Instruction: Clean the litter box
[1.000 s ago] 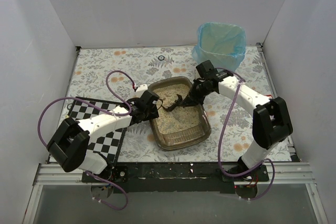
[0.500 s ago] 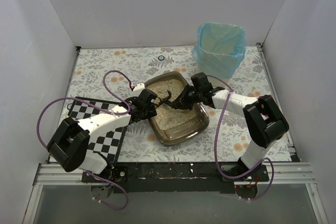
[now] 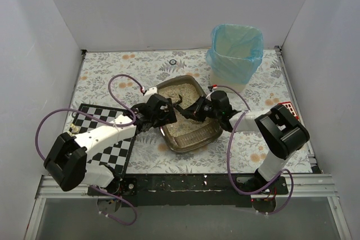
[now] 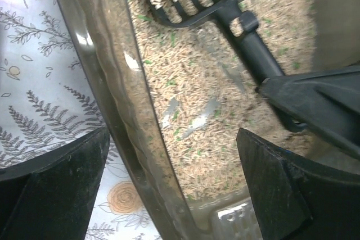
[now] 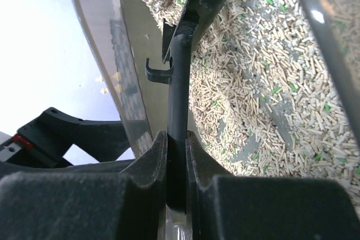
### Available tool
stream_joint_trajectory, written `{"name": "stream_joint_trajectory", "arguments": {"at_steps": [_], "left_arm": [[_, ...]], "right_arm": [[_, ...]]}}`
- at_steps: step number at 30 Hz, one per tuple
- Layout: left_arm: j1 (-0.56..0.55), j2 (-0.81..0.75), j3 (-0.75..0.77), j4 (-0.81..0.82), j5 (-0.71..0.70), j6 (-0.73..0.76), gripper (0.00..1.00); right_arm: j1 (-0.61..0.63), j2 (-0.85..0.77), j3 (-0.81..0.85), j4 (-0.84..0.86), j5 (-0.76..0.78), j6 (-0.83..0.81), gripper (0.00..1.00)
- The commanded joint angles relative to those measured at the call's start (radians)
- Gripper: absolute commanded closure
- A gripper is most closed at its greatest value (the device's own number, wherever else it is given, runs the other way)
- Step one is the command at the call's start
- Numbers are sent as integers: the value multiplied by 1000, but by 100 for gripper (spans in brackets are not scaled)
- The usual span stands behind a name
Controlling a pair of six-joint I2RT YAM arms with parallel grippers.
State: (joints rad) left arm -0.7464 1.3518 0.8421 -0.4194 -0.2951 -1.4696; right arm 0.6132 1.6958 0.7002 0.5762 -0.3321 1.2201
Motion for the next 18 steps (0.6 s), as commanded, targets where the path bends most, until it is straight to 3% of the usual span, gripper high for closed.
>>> {"name": "stream_joint_trajectory", "arguments": {"at_steps": [1,10,18], "left_arm": [[-5,-83,57,11,20,2,2],[-5,-144,72,-30,-15,-37,2],[-5,-212,54,-51,-27,-70,2]], "right_arm": [[-6,58,-93,90,85,48,99],[-4,-30,-165,172,116,-13,99],[-3,-62,-223,257,99,30,99]]}}
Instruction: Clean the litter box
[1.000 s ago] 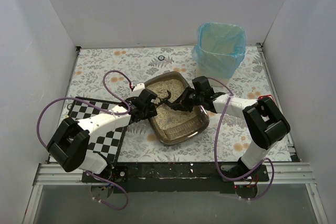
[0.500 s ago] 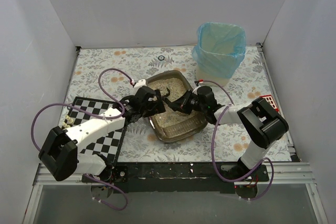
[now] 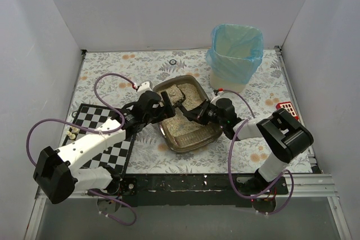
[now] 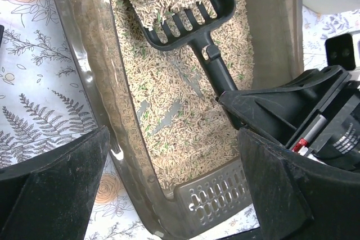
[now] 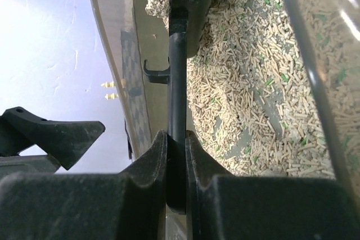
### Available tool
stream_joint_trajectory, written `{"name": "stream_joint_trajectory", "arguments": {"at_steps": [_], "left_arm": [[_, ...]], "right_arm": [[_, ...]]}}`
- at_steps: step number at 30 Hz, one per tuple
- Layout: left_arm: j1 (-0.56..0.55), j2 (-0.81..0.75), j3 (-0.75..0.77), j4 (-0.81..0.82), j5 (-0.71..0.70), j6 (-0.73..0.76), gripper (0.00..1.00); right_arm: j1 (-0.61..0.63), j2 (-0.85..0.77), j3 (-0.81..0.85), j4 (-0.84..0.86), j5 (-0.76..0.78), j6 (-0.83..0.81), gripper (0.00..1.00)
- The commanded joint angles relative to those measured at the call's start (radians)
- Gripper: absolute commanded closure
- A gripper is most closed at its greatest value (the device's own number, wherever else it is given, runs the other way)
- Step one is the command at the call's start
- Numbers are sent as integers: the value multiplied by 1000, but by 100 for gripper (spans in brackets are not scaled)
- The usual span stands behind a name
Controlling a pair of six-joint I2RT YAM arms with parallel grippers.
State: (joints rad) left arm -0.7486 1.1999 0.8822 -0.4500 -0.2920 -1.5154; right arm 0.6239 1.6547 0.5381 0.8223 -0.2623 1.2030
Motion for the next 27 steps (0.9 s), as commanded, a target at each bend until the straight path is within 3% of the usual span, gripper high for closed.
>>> {"name": "stream_joint_trajectory", "arguments": {"at_steps": [1,10,18,27], "left_arm": [[-5,-72,8,-23,-33,-29,2],[-5,-158,-41,-29,-38,-49,2],[-3,-226,-75,-6,-3,-49,2],[-1,-281,-117,25,69,-69,2]], "right_arm": [[-13,-30,-72,35,25,52,99],[-13,-168,-135,57,28,49,99],[-12,-386,-214,78,58,69,99],[-6,-602,-216,-61,54,89,99]]}}
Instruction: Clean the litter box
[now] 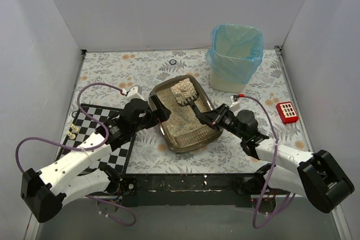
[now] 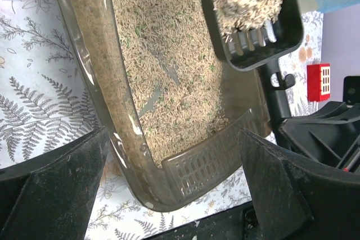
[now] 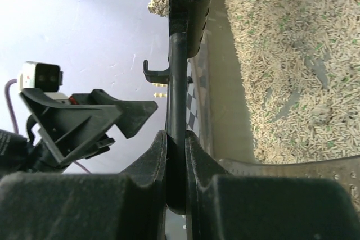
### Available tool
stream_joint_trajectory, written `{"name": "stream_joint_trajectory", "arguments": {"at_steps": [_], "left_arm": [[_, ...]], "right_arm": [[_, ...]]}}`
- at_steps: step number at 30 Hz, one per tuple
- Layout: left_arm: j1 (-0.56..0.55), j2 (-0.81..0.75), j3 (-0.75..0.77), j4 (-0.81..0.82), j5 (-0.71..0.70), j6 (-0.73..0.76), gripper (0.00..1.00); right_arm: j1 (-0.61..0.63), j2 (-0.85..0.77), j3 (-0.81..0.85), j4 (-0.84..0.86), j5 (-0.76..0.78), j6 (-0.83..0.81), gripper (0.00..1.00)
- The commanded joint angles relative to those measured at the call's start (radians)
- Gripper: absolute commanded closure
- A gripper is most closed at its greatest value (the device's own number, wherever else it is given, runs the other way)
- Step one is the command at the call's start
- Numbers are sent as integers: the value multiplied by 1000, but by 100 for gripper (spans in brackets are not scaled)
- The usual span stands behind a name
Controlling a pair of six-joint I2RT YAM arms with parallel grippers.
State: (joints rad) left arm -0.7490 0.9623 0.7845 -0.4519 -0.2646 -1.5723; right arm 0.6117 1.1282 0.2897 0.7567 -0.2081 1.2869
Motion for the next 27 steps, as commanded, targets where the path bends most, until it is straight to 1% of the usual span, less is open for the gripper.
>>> {"name": "stream_joint_trajectory", "arguments": {"at_steps": [1,4,6,9,11,15,16,20,23,25,27], "left_arm": [[-3,-48,-22,30,47,-17,2],[-3,-59,-30,32,57,-22,2],[-3,-69,-40,38,53,-25,2],[-3,-89,-57,36,41,-31,2],[-3,-97,-62,35,38,-34,2],[-3,-109,-68,29,31,-38,2],[-3,-114,-68,27,31,-38,2],[-3,-125,-74,22,31,-45,2],[-3,-126,-77,19,33,-54,2],[-3,-126,-82,18,36,-58,2],[-4,-128,-85,21,42,-58,2]], "right_arm": [[6,-88,31,1,-8,14,99],[10,-117,0,45,-8,81,99],[11,-131,-24,110,-2,121,99],[23,-145,-26,127,9,155,99],[36,-154,-15,121,15,146,99],[42,-185,-30,162,21,146,99],[42,-202,-40,164,26,123,99],[43,-251,-61,72,50,103,99],[43,-275,-90,67,72,120,99],[43,-280,-98,81,65,108,99],[43,-278,-110,145,41,80,99]]}}
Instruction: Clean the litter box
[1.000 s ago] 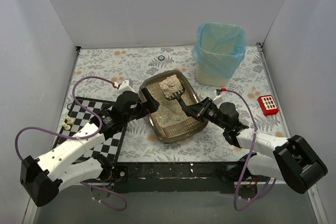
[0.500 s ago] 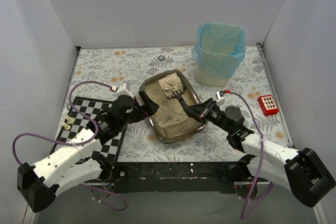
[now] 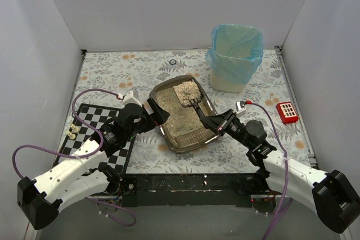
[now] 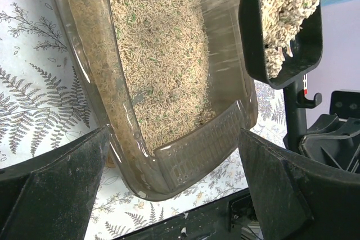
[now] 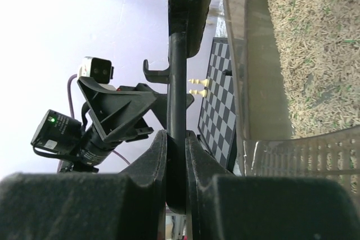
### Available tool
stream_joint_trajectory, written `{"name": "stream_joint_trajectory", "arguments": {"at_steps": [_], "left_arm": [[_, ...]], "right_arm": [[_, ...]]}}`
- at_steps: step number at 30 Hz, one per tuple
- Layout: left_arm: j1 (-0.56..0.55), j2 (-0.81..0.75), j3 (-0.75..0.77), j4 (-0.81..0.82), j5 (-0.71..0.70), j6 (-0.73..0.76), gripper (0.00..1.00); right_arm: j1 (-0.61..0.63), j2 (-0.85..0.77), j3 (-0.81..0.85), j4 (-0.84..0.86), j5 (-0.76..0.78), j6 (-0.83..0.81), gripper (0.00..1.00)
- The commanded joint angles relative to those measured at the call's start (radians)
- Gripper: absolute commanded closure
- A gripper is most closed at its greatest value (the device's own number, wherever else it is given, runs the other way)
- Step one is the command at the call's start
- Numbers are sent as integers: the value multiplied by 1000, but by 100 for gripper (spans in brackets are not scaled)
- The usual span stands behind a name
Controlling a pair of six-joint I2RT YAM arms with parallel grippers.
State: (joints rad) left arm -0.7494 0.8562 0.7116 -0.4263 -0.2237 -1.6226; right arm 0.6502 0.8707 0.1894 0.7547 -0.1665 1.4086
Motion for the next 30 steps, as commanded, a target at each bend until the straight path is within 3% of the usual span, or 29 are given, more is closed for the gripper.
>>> {"name": "stream_joint_trajectory", "arguments": {"at_steps": [1,5,30], "left_arm": [[-2,-20,-17,-2,4,-8,2],[-2,-26,-20,9,24,-2,2],[-2,-22,-40,43,49,-11,2]], "right_arm": [[5,-15,-22,199,-10,-52,99],[5,7,-68,333,-25,-66,99],[5,171,-116,672,-93,-17,99]]}}
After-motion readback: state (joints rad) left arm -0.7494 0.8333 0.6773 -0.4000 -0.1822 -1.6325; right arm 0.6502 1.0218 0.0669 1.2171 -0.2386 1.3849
